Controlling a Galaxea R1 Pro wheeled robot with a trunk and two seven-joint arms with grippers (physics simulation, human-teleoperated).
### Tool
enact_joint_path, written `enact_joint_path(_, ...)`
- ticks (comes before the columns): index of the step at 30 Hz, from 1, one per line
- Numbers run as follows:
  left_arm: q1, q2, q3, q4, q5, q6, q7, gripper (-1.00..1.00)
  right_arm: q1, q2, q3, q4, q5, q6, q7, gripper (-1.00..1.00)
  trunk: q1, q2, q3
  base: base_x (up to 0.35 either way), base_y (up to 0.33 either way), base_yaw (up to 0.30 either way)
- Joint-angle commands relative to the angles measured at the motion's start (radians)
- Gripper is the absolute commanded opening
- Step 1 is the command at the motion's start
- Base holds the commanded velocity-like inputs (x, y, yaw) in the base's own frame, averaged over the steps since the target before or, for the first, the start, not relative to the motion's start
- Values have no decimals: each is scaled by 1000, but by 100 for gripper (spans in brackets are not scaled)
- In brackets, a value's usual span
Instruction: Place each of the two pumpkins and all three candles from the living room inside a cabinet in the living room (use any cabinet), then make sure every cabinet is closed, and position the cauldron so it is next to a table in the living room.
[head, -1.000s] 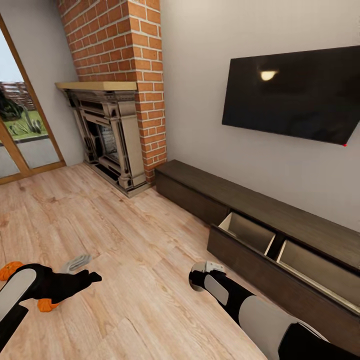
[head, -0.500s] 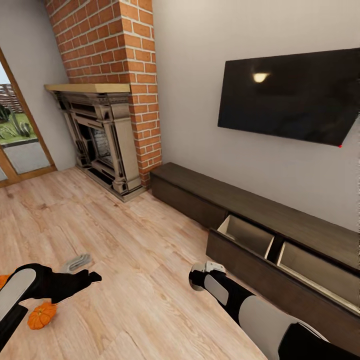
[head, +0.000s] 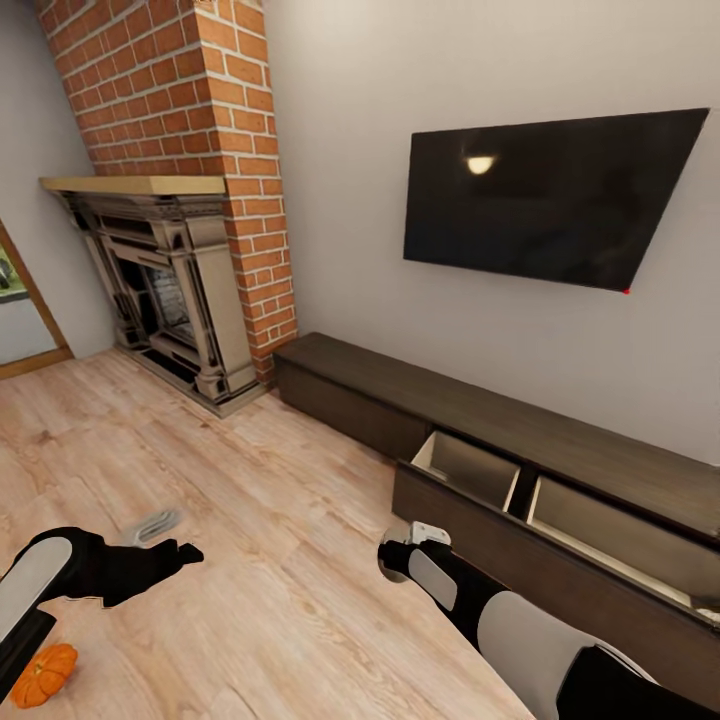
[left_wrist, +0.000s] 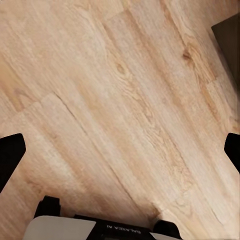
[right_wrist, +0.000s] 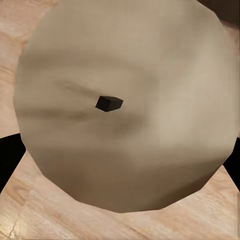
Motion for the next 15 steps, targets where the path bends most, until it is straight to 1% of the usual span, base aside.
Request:
enact_joint_path(1,-1,1,-1,-1,10,0,10,100,-1,0,7,-1,-5,3,-7,-100,0,-1,0,0,0,-193)
enact_joint_path(15,-1,1,-2,-1,15,0,10,100,-1,0,7,-1,-5,3,-7,-100,0,-1,19,0,0,-193)
